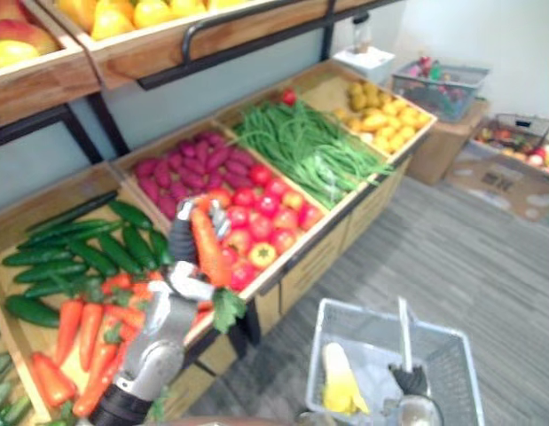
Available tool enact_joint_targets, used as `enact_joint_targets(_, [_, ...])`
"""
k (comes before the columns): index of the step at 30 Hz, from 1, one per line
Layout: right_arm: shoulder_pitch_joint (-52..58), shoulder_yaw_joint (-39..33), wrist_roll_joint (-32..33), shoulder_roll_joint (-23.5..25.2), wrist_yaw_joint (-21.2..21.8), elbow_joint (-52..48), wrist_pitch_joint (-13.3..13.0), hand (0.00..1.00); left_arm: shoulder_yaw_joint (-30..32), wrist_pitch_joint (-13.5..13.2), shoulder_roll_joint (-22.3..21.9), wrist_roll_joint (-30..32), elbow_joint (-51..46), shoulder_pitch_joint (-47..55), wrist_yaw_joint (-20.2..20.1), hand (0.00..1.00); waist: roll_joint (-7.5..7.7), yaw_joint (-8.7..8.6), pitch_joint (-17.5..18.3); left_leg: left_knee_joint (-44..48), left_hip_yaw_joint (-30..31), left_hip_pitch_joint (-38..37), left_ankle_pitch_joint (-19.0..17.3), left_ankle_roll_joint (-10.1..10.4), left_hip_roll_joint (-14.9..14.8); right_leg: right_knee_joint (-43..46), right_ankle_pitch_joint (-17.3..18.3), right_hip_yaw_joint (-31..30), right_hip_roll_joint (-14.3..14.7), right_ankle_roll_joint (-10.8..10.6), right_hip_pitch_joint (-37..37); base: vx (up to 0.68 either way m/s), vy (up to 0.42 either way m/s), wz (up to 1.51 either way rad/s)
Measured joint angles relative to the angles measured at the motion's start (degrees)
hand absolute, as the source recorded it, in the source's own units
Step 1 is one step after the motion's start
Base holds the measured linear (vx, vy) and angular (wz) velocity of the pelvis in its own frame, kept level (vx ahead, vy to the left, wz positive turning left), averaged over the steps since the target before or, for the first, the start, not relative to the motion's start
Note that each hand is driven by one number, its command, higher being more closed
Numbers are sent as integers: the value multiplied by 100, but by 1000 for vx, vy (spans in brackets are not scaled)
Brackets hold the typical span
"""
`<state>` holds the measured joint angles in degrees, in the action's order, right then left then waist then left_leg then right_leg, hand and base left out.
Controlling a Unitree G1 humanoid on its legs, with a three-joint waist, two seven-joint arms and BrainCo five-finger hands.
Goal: Pick vegetable in the basket
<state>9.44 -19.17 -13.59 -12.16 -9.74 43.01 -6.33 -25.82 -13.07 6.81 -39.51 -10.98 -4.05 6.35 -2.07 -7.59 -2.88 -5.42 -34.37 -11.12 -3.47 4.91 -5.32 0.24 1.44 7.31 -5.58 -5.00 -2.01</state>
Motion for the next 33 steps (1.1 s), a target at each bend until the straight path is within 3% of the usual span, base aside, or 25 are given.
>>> enact_joint_targets(8, [291, 184, 6, 8, 41, -770, -4, 100, -1364, 321, -268, 222, 800, -144, -274, 100, -51, -22, -3, -3, -308, -95, -53, 34, -35, 82, -13, -290, 76, 1, 92, -64, -33, -19])
enact_joint_targets(13, [418, 182, 10, 24, 39, -1324, 2, 100, -2123, 503, -275, 251, 1260, -251, -487, 100, -50, -131, -3, -2, -434, -103, -60, 41, -32, 120, -18, -390, 88, -5, 165, -47, -19, -12])
enact_joint_targets(27, [431, 152, 14, 213, 19, -1763, 9, 100, -2719, 836, -304, 503, 2483, -241, -798, 100, -39, -215, -8, -1, -737, -120, -70, 55, -49, 193, -67, -715, 180, 6, 335, -42, -10, -12])
enact_joint_targets(33, [448, 215, 19, 370, 15, -1954, 15, 100, -3124, 898, -606, 936, 3582, -554, -742, 100, 1, -350, -32, -1, -801, -128, -71, 55, -39, 205, -85, -792, 191, 2, 389, -26, -9, -7])
